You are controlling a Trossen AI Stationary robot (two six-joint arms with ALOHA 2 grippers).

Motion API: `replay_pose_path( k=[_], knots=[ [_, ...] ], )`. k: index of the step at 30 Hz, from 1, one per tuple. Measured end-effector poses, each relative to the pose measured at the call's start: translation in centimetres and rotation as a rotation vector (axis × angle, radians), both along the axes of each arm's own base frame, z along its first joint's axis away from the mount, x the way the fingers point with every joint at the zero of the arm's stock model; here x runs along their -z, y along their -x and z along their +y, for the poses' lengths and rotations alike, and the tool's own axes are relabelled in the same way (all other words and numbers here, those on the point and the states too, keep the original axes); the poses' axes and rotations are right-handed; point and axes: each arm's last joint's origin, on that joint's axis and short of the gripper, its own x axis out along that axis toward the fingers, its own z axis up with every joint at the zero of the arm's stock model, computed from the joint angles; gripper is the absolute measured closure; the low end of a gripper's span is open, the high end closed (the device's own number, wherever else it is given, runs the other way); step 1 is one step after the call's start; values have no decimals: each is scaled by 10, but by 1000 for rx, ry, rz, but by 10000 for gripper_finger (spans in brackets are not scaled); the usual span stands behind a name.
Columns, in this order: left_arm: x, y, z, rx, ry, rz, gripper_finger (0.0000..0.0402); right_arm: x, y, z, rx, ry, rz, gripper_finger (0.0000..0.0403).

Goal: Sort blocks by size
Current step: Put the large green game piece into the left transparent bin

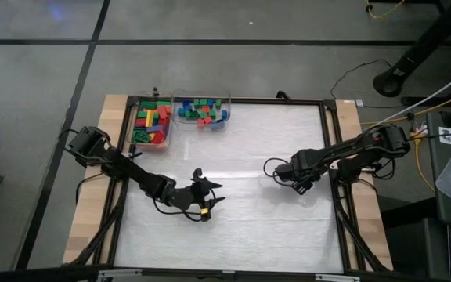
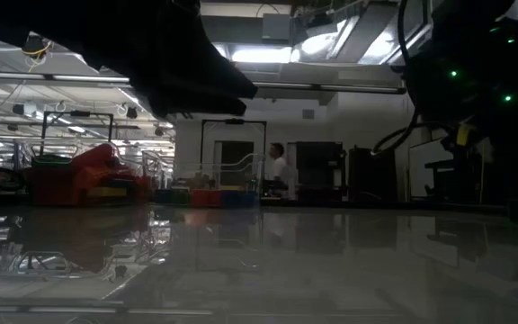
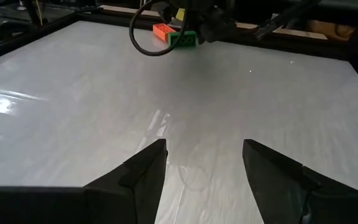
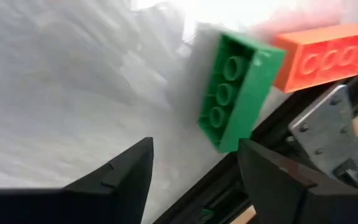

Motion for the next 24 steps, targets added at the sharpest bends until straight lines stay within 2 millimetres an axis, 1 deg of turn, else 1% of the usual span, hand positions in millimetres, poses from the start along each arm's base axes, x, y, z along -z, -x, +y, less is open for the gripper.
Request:
replay_pose_path(
  k=[3, 9, 11, 18, 24],
  knots=[
    [0, 0, 0, 0, 2, -2, 202, 0, 1, 0, 8, 15, 5, 184],
    [0, 0, 0, 0, 2, -2, 202, -1, 2, -1, 90, 53, 23, 204],
    [0, 0, 0, 0, 1, -2, 202, -1, 2, -1, 117, 67, 19, 206],
    [0, 0, 0, 0, 1, -2, 202, -1, 1, -3, 266, 227, -18, 207],
    [-1, 0, 0, 0, 2, -2, 202, -1, 1, -4, 403, 292, -37, 207]
  ],
)
